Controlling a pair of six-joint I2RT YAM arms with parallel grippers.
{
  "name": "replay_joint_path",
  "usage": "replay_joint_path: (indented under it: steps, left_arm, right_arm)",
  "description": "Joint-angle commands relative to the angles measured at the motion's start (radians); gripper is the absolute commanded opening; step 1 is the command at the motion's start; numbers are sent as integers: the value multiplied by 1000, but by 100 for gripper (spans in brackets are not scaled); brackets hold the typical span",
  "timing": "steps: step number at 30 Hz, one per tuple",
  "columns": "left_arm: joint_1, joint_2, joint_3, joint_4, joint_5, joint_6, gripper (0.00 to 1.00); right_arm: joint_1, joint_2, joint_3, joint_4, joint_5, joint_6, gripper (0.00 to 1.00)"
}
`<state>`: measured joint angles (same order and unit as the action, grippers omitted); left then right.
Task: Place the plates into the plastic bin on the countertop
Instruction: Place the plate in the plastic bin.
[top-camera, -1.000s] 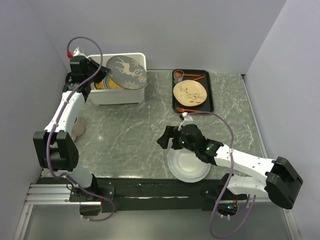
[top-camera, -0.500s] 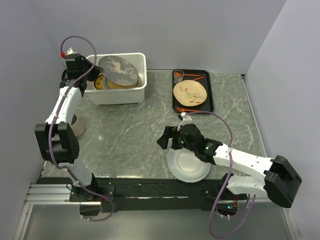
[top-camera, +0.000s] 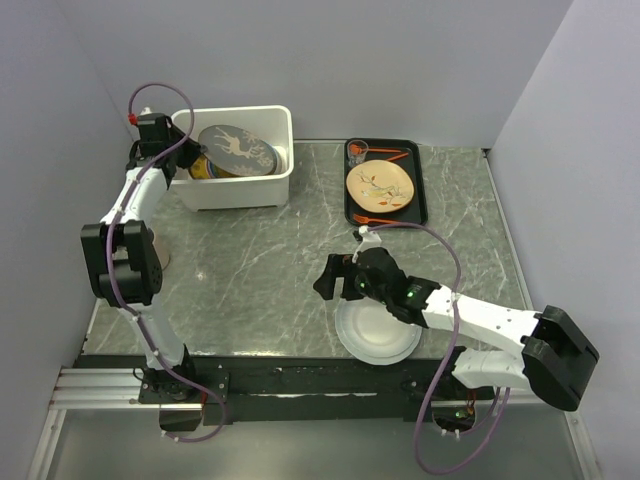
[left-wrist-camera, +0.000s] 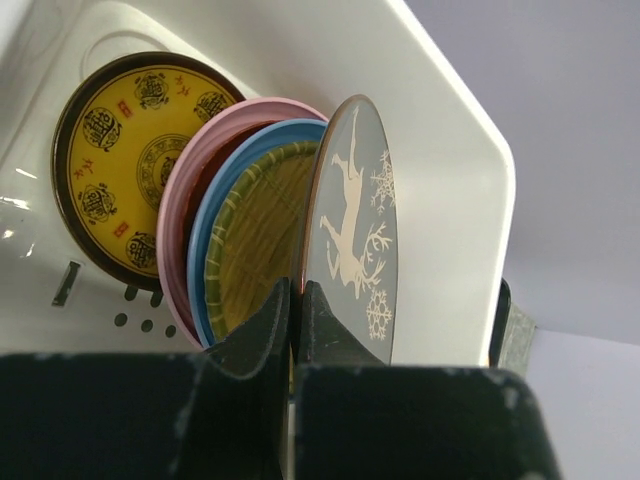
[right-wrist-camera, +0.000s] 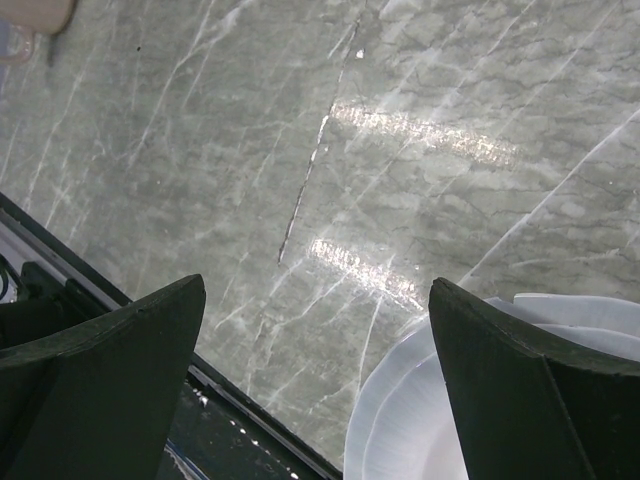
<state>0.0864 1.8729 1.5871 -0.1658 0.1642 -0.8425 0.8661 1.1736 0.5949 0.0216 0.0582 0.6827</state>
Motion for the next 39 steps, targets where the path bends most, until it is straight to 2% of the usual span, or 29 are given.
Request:
replay_joint_path:
  steps: [1, 8, 18, 23, 29, 30, 33, 37, 39]
  left_arm:
    - [3, -14, 85, 126, 69, -26, 1]
    - [3, 25, 91, 117, 89, -18, 3]
    - [6, 0, 30, 98, 29, -1, 31]
    - [10, 3, 51, 25, -44, 10, 38]
    - [18, 11, 91, -59, -103, 39, 59]
    - [18, 15, 103, -79, -117, 48, 67]
    - [22, 23, 134, -127, -149, 63, 75]
    - [22, 12, 160, -176, -161, 86, 80]
    - [18, -29, 143, -147, -193, 91, 80]
  right_arm:
    - [2, 8, 46, 20, -6, -8, 100]
    - [1, 8, 42, 18, -6, -9, 100]
    - [1, -14, 26, 3, 0, 3, 100]
    - [1, -64, -10, -15, 25, 28, 100]
    - [1, -114, -26, -48, 38, 37, 100]
    - [-1, -120, -26, -51, 40, 35, 100]
    - [1, -132, -27, -55, 42, 38, 100]
    - [1, -141, -24, -66, 48, 38, 100]
    - [-1, -147, -27, -69, 51, 38, 100]
